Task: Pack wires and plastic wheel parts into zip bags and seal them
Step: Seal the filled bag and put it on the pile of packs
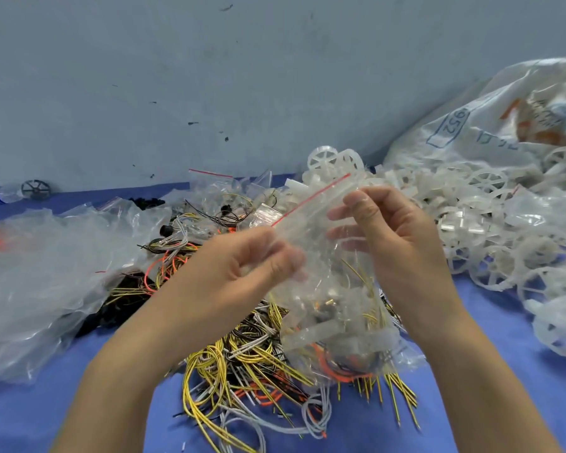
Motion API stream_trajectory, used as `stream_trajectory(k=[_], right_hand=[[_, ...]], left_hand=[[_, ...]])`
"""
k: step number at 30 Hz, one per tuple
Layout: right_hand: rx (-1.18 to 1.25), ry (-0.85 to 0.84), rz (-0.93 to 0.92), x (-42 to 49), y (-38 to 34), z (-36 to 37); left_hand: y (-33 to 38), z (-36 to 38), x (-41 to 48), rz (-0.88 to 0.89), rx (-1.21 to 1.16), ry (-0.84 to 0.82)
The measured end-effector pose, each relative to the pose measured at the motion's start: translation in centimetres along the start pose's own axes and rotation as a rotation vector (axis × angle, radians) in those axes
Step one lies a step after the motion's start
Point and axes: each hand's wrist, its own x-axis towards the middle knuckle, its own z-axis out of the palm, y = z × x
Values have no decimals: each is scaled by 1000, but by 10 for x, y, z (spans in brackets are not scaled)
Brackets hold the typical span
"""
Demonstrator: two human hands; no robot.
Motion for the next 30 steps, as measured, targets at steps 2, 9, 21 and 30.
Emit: stream_trajectory(k=[2,9,21,30], right_hand=[[-3,16,3,1,0,-3],[1,26,-10,-1,-2,-2],[31,16,89,-1,-5,-6],[120,91,57,0,-6,-8]], left_hand=[[-1,-1,-2,-54,41,-97],[4,-16,-4,-38,260,153],[12,-13,1,80,199,419],[9,-14,1,72,206,420]])
